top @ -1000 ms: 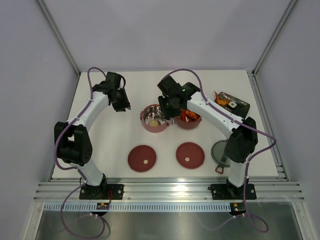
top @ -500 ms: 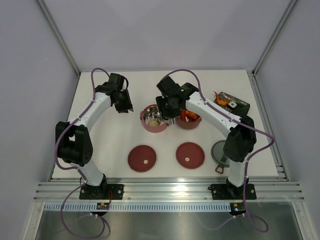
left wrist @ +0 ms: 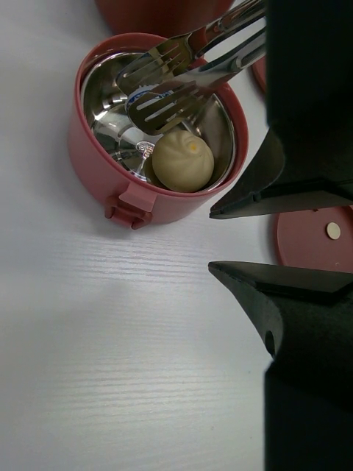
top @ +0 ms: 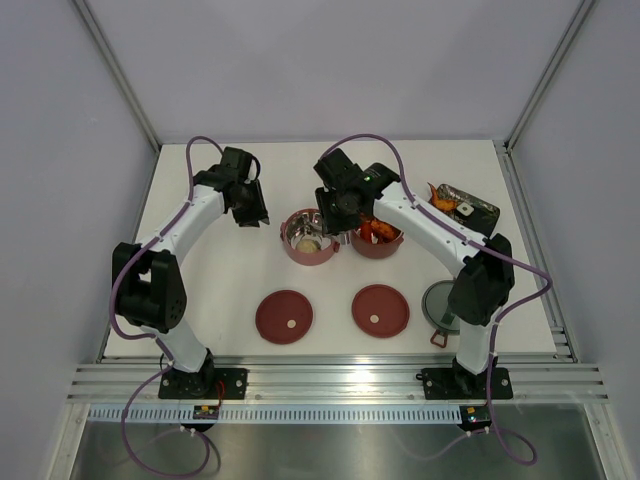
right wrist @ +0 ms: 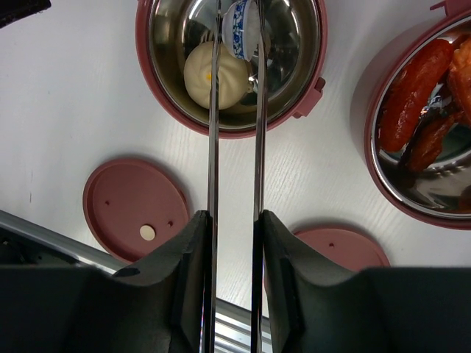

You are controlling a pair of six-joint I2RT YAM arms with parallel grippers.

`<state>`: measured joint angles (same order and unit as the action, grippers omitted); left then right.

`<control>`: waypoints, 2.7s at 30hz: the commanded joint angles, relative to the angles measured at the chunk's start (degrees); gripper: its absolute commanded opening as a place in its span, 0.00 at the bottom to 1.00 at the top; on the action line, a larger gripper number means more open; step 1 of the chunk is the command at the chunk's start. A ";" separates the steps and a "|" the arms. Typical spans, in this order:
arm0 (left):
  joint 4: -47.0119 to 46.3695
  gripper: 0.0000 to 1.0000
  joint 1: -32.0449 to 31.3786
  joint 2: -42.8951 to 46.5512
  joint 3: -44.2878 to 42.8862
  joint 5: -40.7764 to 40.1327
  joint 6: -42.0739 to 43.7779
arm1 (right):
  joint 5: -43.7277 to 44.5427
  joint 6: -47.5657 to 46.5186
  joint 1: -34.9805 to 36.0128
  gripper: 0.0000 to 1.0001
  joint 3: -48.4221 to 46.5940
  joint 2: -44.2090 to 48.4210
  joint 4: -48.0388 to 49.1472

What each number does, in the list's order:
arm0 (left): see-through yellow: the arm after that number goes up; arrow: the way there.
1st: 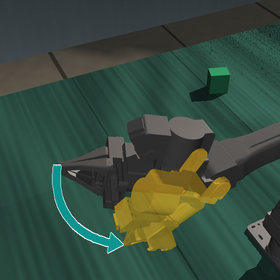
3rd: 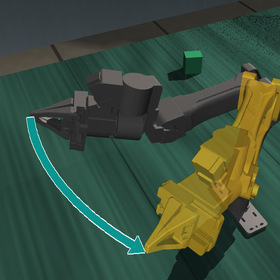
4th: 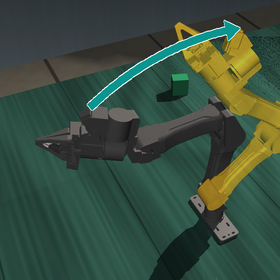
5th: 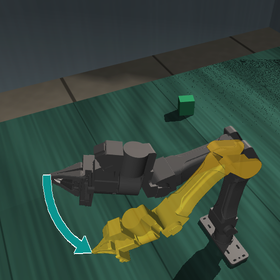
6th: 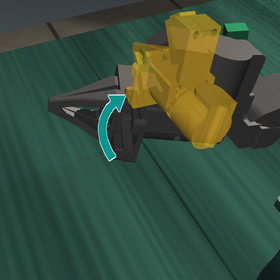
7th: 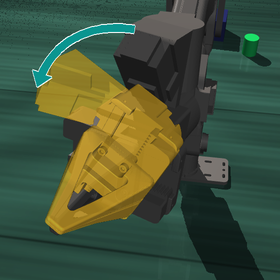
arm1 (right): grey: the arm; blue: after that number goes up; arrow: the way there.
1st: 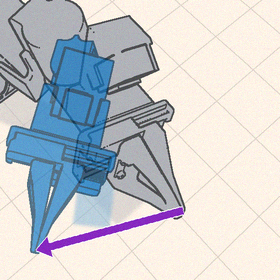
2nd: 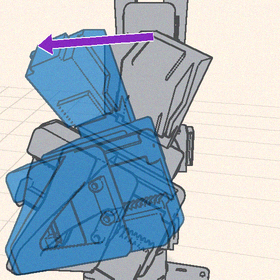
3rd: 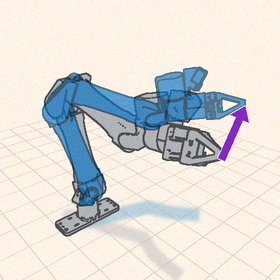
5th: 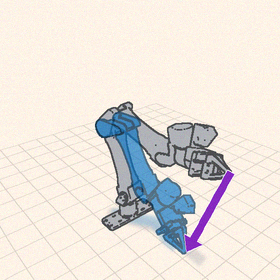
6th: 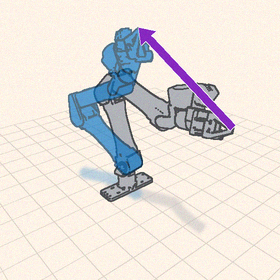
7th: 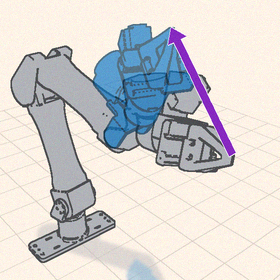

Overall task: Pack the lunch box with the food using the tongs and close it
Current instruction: Place the fake food in the packing box, then place the clamp at the center of the board.

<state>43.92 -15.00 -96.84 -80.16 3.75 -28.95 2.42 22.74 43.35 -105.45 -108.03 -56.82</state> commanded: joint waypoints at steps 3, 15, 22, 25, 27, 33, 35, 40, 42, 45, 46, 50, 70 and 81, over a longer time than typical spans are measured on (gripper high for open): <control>-0.86 0.33 0.06 -0.19 -1.32 0.56 0.82 | -0.04 -0.33 0.59 0.15 -1.34 0.80 1.53; -1.12 0.33 0.15 -0.37 -0.96 0.73 1.09 | 0.84 -0.33 0.59 0.49 -2.30 0.10 -0.05; -1.12 0.33 0.06 -0.19 -0.79 0.65 1.18 | 1.10 -0.15 0.59 0.57 -2.48 0.71 0.04; -1.12 0.33 0.06 -0.19 -0.87 0.65 1.18 | 1.01 -0.33 0.59 0.51 -2.31 0.80 0.21; -0.94 0.33 0.06 -0.19 -0.96 0.56 1.09 | 0.75 -0.33 0.59 0.26 -2.13 0.98 0.39; -0.94 0.33 0.06 -0.28 -0.96 0.65 1.09 | 0.48 -0.68 0.59 0.10 -1.78 1.51 0.92; -0.94 0.33 0.15 -0.37 -1.14 0.65 1.00 | 0.31 -0.77 0.68 0.32 -2.04 1.24 0.66; -0.77 0.33 0.06 -0.46 -1.14 0.73 1.09 | 0.13 -0.59 0.68 0.31 -1.60 1.24 1.01; -0.86 0.33 0.15 -0.46 -1.14 0.65 1.09 | 0.22 -0.59 0.68 0.29 -1.60 1.42 1.09; -0.86 0.33 0.15 -0.46 -1.23 0.65 1.09 | 0.31 -0.68 0.68 0.26 -1.95 1.59 1.01; -0.77 0.33 0.15 -0.46 -1.23 0.65 1.09 | 0.31 -0.59 0.68 0.24 -1.95 1.68 1.01; -0.86 0.32 0.06 -0.46 -1.14 0.65 1.09 | 0.92 -0.51 0.68 0.19 -2.04 2.64 1.44; -0.59 0.32 0.15 0.16 -1.14 -0.14 1.35 | 12.96 -3.05 -7.40 0.09 -3.37 11.08 1.53; -0.68 0.32 0.15 -0.11 -1.40 0.38 1.53 | 15.33 -1.30 -25.76 0.09 10.87 24.61 4.17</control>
<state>44.05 -15.00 -96.86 -80.16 3.73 -28.34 14.63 20.60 20.69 -97.32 -87.96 -54.78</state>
